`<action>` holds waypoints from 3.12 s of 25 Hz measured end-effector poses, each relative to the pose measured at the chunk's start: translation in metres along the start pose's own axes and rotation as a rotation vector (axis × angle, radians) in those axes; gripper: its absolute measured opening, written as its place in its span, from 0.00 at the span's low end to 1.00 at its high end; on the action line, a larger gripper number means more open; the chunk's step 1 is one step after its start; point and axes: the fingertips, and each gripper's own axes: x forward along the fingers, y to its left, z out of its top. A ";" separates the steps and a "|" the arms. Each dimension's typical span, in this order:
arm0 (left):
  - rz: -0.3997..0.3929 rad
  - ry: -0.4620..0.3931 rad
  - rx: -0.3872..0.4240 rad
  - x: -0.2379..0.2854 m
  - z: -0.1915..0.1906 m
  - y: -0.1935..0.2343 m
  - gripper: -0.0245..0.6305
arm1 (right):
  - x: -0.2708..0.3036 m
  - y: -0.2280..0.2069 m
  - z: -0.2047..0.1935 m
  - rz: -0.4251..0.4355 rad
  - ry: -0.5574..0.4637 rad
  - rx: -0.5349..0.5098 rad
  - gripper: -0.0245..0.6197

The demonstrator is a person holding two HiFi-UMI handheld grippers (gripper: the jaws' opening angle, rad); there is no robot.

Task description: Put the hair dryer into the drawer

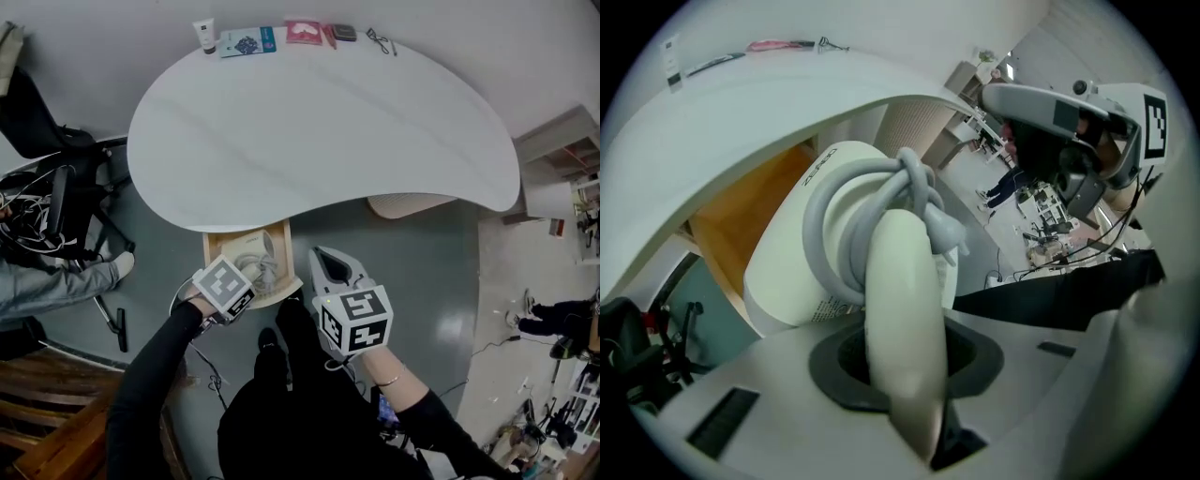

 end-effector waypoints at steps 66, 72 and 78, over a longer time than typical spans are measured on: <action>0.226 0.133 0.108 0.134 0.020 0.094 0.20 | 0.060 -0.030 -0.050 0.025 0.242 0.029 0.04; 0.244 0.143 0.127 0.135 0.020 0.094 0.22 | 0.058 -0.030 -0.048 0.020 0.240 0.031 0.04; 0.236 0.147 0.057 0.136 0.019 0.091 0.31 | 0.056 -0.027 -0.048 0.015 0.240 0.025 0.04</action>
